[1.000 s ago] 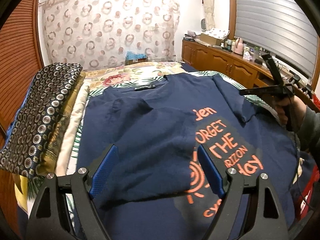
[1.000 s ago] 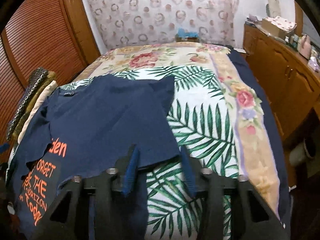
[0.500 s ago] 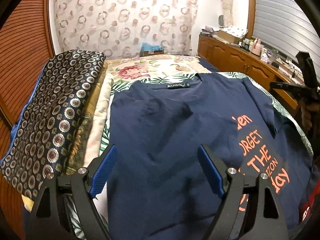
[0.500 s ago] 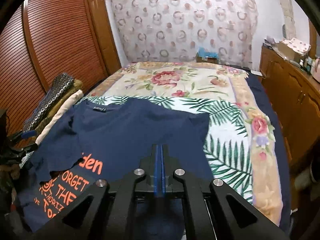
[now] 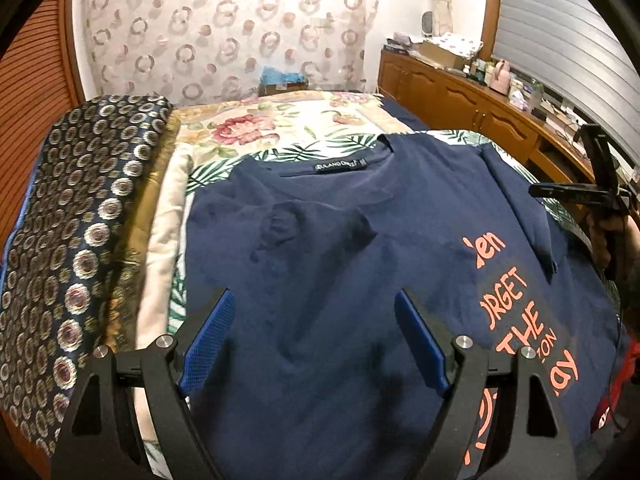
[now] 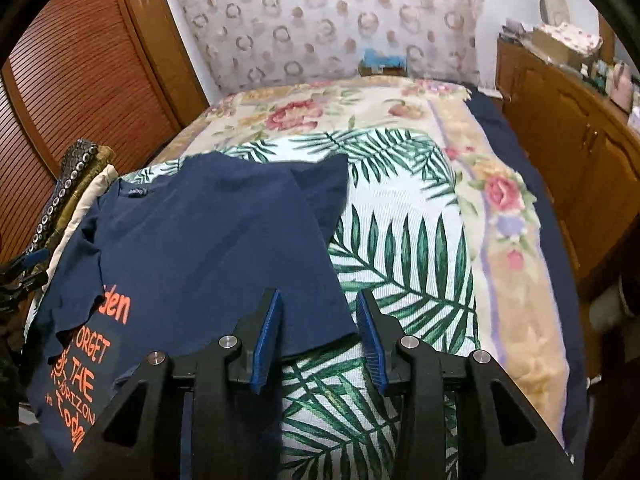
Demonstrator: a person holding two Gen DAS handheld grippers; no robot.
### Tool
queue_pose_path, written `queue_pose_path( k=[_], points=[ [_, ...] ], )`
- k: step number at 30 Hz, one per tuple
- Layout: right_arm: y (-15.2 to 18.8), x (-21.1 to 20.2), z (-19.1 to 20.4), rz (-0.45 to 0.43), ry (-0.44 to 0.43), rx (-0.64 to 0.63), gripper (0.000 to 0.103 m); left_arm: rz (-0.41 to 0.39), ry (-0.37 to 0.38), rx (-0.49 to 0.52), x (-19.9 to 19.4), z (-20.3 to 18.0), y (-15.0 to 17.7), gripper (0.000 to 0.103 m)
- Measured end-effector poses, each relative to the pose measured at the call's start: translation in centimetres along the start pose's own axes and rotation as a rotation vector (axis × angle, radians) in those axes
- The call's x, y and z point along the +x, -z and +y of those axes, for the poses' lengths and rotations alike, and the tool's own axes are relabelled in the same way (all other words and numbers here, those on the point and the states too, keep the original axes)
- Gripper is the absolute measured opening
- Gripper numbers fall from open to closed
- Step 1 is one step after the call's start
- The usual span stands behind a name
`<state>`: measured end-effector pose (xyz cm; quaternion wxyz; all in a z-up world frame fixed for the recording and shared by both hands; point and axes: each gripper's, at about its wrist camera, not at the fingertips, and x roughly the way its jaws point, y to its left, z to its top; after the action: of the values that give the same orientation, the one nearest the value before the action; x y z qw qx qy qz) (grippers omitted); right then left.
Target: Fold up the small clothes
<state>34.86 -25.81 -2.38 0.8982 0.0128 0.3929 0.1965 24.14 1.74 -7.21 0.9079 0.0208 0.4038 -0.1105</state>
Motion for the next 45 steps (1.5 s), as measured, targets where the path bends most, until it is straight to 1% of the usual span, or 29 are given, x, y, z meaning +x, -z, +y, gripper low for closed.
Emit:
queue_pose_path(
  k=[2, 3, 4, 7, 10, 15, 17, 21, 22, 24, 25, 26, 27, 28, 29, 30, 31, 32, 33, 35, 39, 42, 45],
  points=[
    [-0.6, 0.4, -0.6, 0.007, -0.02, 0.012, 0.017, 0.008, 0.002, 0.001, 0.4, -0.1, -0.2, 0.083],
    [-0.8, 0.5, -0.7, 0.014, -0.031, 0.018, 0.012, 0.01, 0.003, 0.0, 0.5, -0.1, -0.3, 0.083],
    [-0.7, 0.3, -0.8, 0.012, -0.029, 0.016, 0.005, 0.011, 0.003, -0.001, 0.6, -0.1, -0.4, 0.083],
    [-1.0, -0.6, -0.2, -0.002, -0.039, -0.007, 0.003, 0.012, 0.003, -0.005, 0.8, 0.0, -0.6, 0.083],
    [-1.7, -1.8, 1.2, -0.033, -0.073, -0.042, 0.002, 0.007, -0.007, -0.009, 0.8, 0.4, -0.9, 0.083],
    [-3.6, -2.7, 4.5, -0.068, -0.165, -0.113, 0.002, -0.003, -0.034, -0.029, 0.7, 1.5, -1.4, 0.083],
    [-4.3, -2.3, 5.9, -0.07, -0.208, -0.141, 0.002, -0.008, -0.05, -0.04, 0.6, 2.1, -1.7, 0.083],
    [-5.7, -0.3, 9.0, -0.047, -0.303, -0.188, 0.002, -0.02, -0.08, -0.048, 0.5, 3.1, -2.2, 0.083],
    [-6.1, 0.2, 9.7, -0.041, -0.313, -0.201, 0.002, -0.022, -0.09, -0.047, 0.6, 3.3, -2.4, 0.083],
    [-6.3, 1.5, 10.8, -0.021, -0.29, -0.239, 0.003, -0.024, -0.106, -0.046, 0.9, 3.8, -2.9, 0.083],
    [-6.4, 2.3, 11.3, -0.005, -0.277, -0.257, 0.008, -0.023, -0.112, -0.047, 1.0, 3.9, -3.2, 0.083],
    [-6.3, 2.9, 11.5, 0.007, -0.26, -0.265, 0.021, -0.024, -0.117, -0.048, 1.3, 4.1, -3.5, 0.083],
    [-6.3, 3.3, 11.5, 0.013, -0.243, -0.263, 0.03, -0.024, -0.118, -0.049, 1.4, 4.3, -3.7, 0.083],
    [-6.4, 3.5, 11.3, 0.015, -0.228, -0.256, 0.044, -0.021, -0.117, -0.05, 1.6, 4.5, -4.0, 0.083],
    [-6.6, 3.5, 11.1, 0.007, -0.215, -0.245, 0.051, -0.019, -0.113, -0.049, 1.9, 4.7, -4.3, 0.079],
    [-6.6, 3.3, 10.6, -0.007, -0.201, -0.235, 0.053, -0.013, -0.111, -0.047, 2.1, 4.9, -4.4, 0.074],
    [-6.7, 3.2, 10.2, -0.016, -0.193, -0.227, 0.057, -0.008, -0.112, -0.045, 2.3, 4.9, -4.5, 0.074],
    [-6.6, 2.9, 9.5, -0.024, -0.175, -0.213, 0.059, -0.003, -0.114, -0.043, 2.6, 5.0, -4.7, 0.072],
    [-6.5, 2.8, 8.9, -0.032, -0.151, -0.204, 0.059, 0.004, -0.114, -0.041, 3.0, 5.2, -4.9, 0.065],
    [-5.9, 2.7, 8.3, -0.039, -0.109, -0.19, 0.059, 0.02, -0.122, -0.04, 3.6, 5.4, -5.3, 0.062],
    [-4.8, 2.9, 6.6, -0.021, -0.014, -0.137, 0.059, 0.054, -0.141, -0.039, 4.9, 5.7, -6.0, 0.062],
    [-4.6, 3.3, 6.2, -0.015, 0.057, -0.12, 0.059, 0.077, -0.132, -0.027, 5.8, 5.5, -6.2, 0.062],
    [-4.7, 4.0, 6.0, -0.009, 0.06, -0.084, 0.059, 0.094, -0.109, -0.019, 6.3, 5.1, -6.4, 0.062]
  ],
)
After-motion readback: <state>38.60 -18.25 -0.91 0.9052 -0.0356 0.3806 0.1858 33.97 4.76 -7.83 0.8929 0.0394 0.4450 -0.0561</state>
